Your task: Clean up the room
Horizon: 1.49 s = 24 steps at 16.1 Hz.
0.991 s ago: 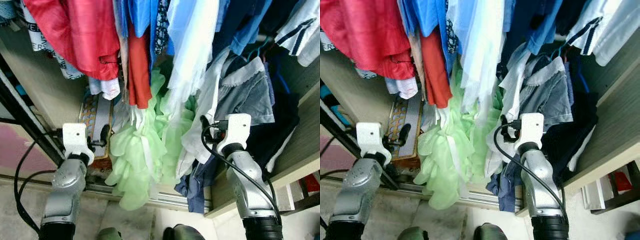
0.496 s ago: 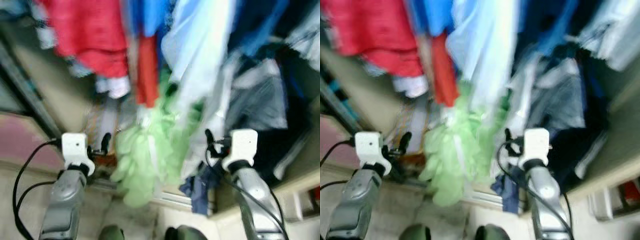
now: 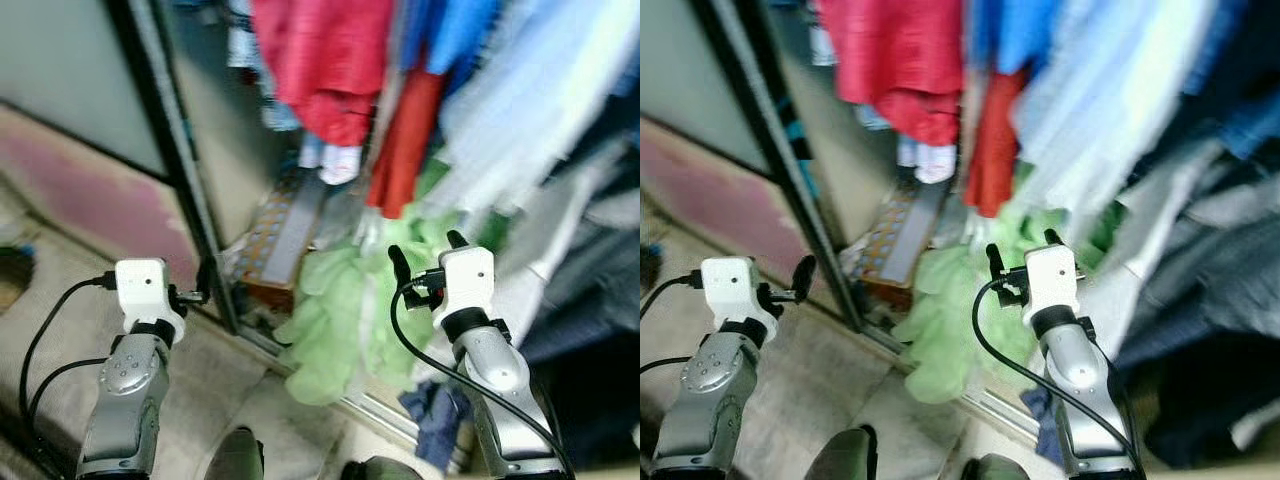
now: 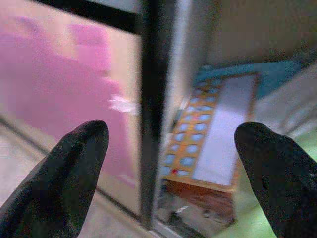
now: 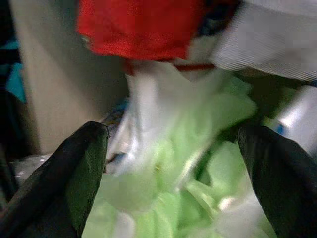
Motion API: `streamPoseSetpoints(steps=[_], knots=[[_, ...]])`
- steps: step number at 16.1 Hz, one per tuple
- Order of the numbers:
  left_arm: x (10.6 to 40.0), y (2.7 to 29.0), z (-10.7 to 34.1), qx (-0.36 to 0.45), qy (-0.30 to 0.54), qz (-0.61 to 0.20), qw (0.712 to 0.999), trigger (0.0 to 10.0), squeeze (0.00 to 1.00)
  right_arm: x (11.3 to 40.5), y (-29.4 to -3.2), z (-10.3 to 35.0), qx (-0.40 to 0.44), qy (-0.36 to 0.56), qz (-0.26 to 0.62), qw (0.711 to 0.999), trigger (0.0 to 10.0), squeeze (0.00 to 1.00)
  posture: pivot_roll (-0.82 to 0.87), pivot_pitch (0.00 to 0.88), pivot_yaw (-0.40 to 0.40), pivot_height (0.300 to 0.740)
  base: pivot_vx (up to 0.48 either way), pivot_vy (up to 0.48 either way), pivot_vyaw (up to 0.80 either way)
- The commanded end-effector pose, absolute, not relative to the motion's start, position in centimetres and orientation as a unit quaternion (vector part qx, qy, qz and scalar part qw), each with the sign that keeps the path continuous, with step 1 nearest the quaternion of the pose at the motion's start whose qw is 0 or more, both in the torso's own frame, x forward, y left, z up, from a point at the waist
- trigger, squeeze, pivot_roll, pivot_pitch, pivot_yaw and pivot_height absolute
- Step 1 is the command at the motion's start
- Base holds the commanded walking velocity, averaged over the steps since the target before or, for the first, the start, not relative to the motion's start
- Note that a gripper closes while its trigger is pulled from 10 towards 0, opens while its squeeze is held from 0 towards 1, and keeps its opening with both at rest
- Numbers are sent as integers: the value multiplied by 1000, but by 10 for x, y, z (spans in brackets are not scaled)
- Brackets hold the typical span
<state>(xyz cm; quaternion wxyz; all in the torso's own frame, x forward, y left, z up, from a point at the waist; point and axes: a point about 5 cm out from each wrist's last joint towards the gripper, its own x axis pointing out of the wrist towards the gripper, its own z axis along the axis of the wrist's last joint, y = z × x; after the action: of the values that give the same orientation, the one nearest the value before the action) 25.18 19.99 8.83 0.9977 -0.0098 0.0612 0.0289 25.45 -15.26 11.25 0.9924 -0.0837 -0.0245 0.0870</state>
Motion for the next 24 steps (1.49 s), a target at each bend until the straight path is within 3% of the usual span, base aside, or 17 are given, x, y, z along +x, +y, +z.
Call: streamPoseSetpoints(steps=[1,17,19,21,24], knots=[[253,202,91,-11,59,43,997,10000,0,255,-153,111,-85,-22,94,992,10000,0,24,83,-67,740,0,0,800],[246,200,85,-51,76,42,995,10000,0,255,-158,106,-59,-10,81,995,10000,0,19,101,-51,740,0,0,800],[247,200,86,-46,74,41,995,10000,0,249,-159,107,-59,-6,83,995,10000,0,23,103,-57,740,0,0,253],[246,202,86,-43,73,40,996,10000,0,229,-173,115,-151,-33,60,986,10000,0,19,104,-58,740,0,0,0],[246,199,82,-51,81,37,995,10000,0,219,-171,107,-123,0,96,988,10000,0,-3,103,-52,740,0,0,0]])
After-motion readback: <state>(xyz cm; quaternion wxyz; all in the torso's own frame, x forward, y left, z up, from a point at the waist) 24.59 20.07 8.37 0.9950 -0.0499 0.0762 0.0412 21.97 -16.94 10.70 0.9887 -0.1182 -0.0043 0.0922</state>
